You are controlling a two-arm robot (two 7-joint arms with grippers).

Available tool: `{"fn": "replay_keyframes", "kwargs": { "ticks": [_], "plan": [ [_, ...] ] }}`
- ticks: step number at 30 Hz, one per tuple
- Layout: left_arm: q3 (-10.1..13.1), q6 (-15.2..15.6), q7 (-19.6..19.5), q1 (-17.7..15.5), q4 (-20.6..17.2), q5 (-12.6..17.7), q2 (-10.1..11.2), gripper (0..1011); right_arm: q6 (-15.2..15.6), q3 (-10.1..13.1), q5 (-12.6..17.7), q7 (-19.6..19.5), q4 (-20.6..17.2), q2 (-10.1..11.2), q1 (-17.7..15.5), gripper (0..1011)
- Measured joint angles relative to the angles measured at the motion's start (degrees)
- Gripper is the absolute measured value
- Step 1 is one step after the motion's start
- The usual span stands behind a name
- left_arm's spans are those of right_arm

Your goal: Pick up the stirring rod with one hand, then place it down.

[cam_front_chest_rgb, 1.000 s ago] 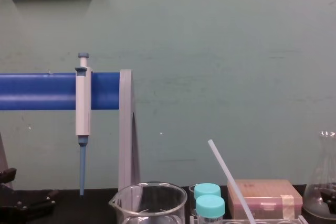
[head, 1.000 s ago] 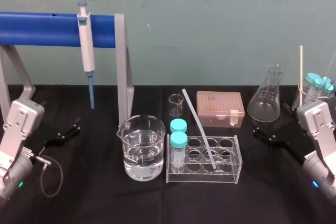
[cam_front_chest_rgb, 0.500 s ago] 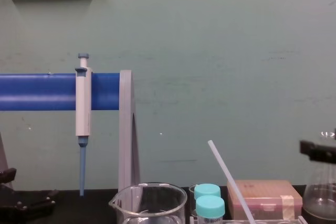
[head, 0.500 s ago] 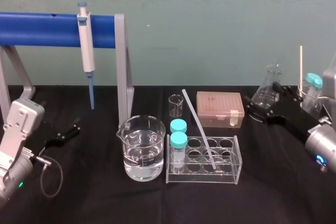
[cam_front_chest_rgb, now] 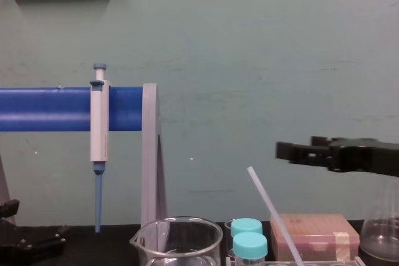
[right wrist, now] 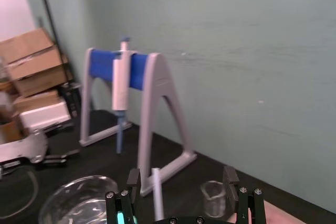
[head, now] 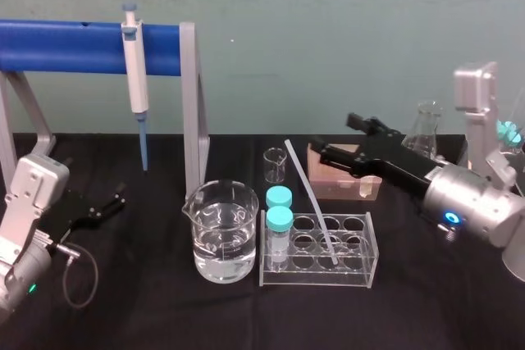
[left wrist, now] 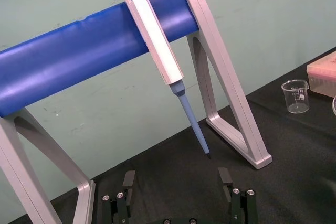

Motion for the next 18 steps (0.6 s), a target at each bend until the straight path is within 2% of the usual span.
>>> {"fn": "replay_keyframes", "kwargs": {
  "ticks": [6,11,18],
  "plan": [
    [0.00,0.00,0.00,0.00,0.00,0.00,0.00,1000,1.46,-3.49,-1.65,3.40,3.70,-1.80,4.17,1003],
    [0.00,0.00,0.00,0.00,0.00,0.00,0.00,1000,2.71,-5.92,-3.24,4.64,6.77,-3.15,6.87,1003],
    [0.00,0.00,0.00,0.00,0.00,0.00,0.00,1000,4.91,-7.22,-4.50,4.06,9.12,-4.25,8.36,1003]
  ]
}}
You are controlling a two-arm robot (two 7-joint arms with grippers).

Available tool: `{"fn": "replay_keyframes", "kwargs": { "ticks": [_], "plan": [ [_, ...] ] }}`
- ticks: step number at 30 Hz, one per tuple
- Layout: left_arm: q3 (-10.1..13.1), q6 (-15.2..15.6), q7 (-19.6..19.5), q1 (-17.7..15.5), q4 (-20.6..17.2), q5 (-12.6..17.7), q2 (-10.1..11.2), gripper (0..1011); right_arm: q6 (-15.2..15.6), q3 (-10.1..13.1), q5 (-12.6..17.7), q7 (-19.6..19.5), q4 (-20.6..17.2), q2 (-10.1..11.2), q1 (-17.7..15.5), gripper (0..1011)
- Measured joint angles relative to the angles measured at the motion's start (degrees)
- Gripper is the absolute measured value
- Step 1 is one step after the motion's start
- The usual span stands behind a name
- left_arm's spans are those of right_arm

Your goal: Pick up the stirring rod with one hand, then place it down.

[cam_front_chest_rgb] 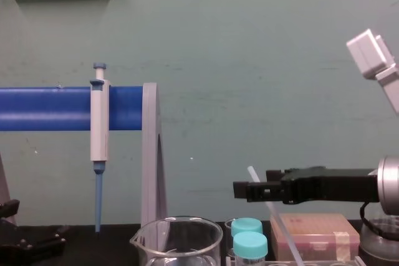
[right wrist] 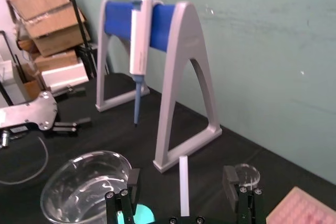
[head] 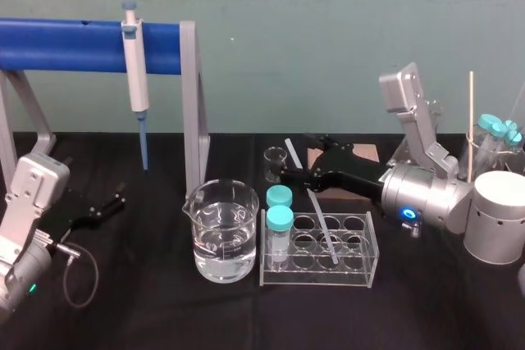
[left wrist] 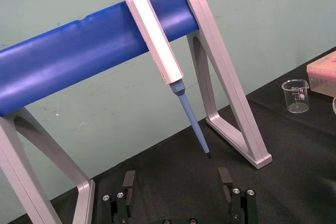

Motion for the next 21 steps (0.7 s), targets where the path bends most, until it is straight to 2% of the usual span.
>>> {"fn": "replay_keyframes", "kwargs": {
  "ticks": [10,21],
  "plan": [
    [0.00,0.00,0.00,0.00,0.00,0.00,0.00,1000,2.66,-0.28,-0.58,-1.29,1.62,-0.98,0.51,1003],
    [0.00,0.00,0.00,0.00,0.00,0.00,0.00,1000,2.70,-0.33,-1.05,-1.47,1.62,-0.97,0.47,1003]
  ]
}}
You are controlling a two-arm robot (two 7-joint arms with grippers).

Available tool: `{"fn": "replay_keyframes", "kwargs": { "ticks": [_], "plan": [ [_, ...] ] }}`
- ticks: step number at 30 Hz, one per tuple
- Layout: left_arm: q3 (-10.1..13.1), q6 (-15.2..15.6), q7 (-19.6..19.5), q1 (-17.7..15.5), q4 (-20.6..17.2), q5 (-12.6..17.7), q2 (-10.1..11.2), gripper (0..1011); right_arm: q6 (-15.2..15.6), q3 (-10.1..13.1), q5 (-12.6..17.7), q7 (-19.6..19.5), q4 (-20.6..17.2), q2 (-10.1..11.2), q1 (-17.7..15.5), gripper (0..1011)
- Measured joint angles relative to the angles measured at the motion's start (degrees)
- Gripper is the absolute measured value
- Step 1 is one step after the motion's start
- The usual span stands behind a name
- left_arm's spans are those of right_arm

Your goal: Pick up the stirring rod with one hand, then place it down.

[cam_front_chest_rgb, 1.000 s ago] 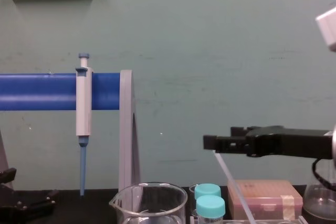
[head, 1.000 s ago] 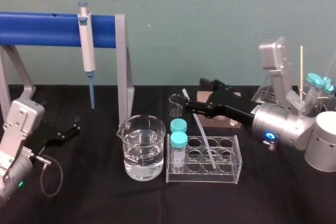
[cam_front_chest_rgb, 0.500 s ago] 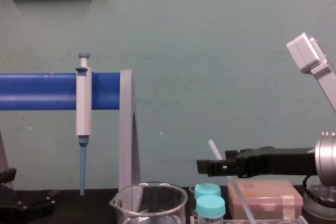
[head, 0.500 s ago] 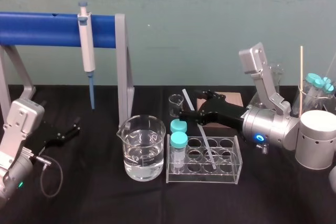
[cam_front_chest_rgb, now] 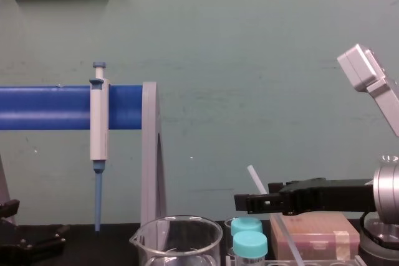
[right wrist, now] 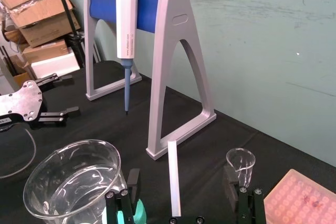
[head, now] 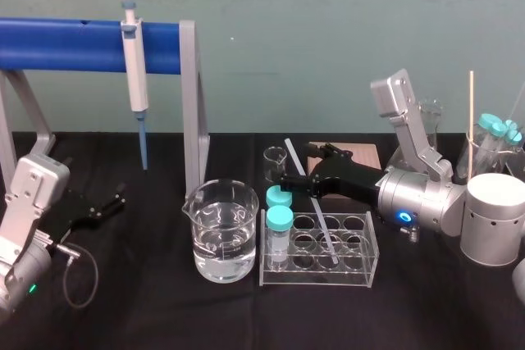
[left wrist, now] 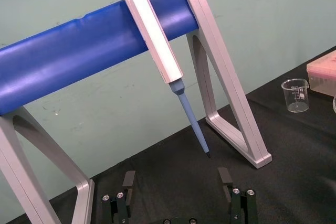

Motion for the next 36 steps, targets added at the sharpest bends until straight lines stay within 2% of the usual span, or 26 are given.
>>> {"fn": "replay_keyframes", "kwargs": {
  "ticks": [2,8,11,12,18,19,21,27,29,30,34,36],
  "plan": [
    [0.00,0.00,0.00,0.00,0.00,0.00,0.00,1000,0.00,0.01,0.06,0.00,0.00,-0.01,0.00,997],
    [0.00,0.00,0.00,0.00,0.00,0.00,0.00,1000,0.01,0.04,0.15,0.00,0.01,-0.04,0.00,886],
    [0.00,0.00,0.00,0.00,0.00,0.00,0.00,1000,0.01,0.05,0.18,0.00,0.01,-0.04,0.00,799],
    [0.00,0.00,0.00,0.00,0.00,0.00,0.00,1000,0.01,0.06,0.18,0.00,0.01,-0.04,0.00,743],
    [0.00,0.00,0.00,0.00,0.00,0.00,0.00,1000,0.02,0.09,0.21,0.01,0.02,-0.04,0.00,595],
    [0.00,0.00,0.00,0.00,0.00,0.00,0.00,1000,0.03,0.09,0.22,0.01,0.02,-0.04,0.00,526],
    [0.00,0.00,0.00,0.00,0.00,0.00,0.00,1000,0.04,0.10,0.22,0.00,0.02,-0.05,0.00,486],
    [0.00,0.00,0.00,0.00,0.00,0.00,0.00,1000,0.07,0.12,0.24,0.00,0.02,-0.05,0.00,262],
    [0.00,0.00,0.00,0.00,0.00,0.00,0.00,1000,0.07,0.12,0.25,0.01,0.02,-0.04,0.00,223],
    [0.00,0.00,0.00,0.00,0.00,0.00,0.00,1000,0.06,0.12,0.26,0.01,0.02,-0.04,0.00,164],
    [0.00,0.00,0.00,0.00,0.00,0.00,0.00,1000,0.07,0.12,0.27,0.01,0.02,-0.04,0.00,71],
    [0.00,0.00,0.00,0.00,0.00,0.00,0.00,1000,0.07,0.12,0.28,0.01,0.02,-0.05,0.00,70]
  ]
}}
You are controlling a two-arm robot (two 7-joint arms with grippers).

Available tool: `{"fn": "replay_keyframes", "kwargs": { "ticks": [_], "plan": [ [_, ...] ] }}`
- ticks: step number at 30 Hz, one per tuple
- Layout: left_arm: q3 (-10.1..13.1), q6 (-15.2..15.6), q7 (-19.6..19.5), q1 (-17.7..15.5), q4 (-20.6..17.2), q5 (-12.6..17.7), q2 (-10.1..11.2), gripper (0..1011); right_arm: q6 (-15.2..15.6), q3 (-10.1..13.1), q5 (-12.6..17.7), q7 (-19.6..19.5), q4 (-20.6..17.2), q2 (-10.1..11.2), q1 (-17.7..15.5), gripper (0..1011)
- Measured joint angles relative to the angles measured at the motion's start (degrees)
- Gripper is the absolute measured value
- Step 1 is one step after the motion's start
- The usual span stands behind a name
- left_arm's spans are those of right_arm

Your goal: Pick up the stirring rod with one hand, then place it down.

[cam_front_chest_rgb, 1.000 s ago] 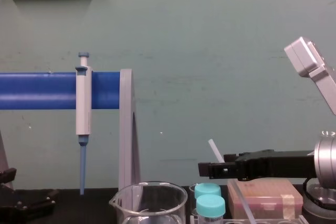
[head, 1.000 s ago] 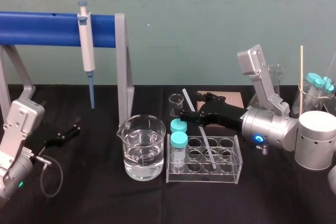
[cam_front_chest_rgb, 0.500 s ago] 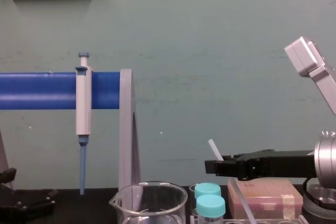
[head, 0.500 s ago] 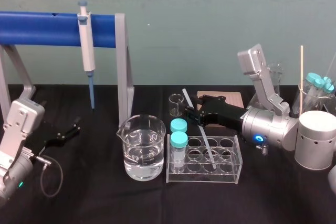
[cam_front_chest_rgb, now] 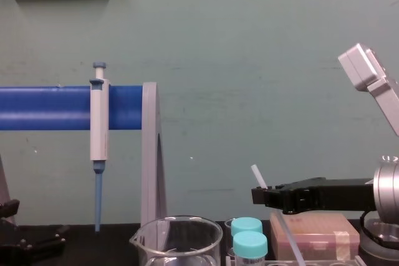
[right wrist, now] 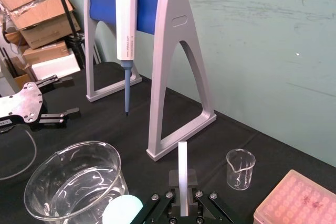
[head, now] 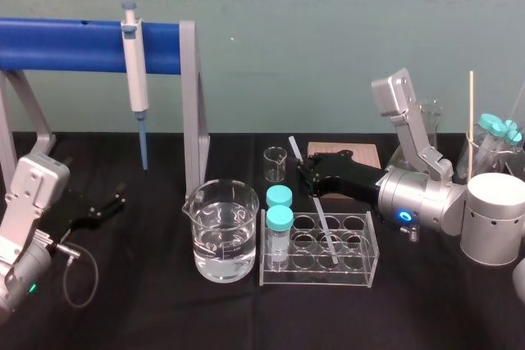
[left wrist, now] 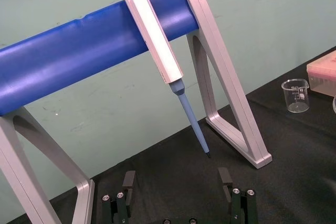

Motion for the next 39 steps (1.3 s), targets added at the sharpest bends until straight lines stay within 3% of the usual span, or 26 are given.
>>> {"fn": "replay_keyframes", "kwargs": {
  "ticks": [3,6,18,25,31,39],
  "plan": [
    [0.00,0.00,0.00,0.00,0.00,0.00,0.00,1000,-0.05,0.03,0.01,0.00,-0.01,0.00,-0.04,71],
    [0.00,0.00,0.00,0.00,0.00,0.00,0.00,1000,-2.21,0.77,0.36,0.02,-0.67,-0.13,-0.94,71],
    [0.00,0.00,0.00,0.00,0.00,0.00,0.00,1000,-17.70,4.85,-2.34,-1.76,-5.40,0.55,-7.67,70],
    [0.00,0.00,0.00,0.00,0.00,0.00,0.00,1000,-22.55,9.43,1.02,-1.85,-7.78,-0.76,-11.46,70],
    [0.00,0.00,0.00,0.00,0.00,0.00,0.00,1000,-24.59,12.89,3.92,-0.66,-10.16,-1.93,-11.00,70],
    [0.00,0.00,0.00,0.00,0.00,0.00,0.00,1000,-25.44,15.01,3.98,-0.49,-12.08,-1.83,-9.12,70]
  ]
}}
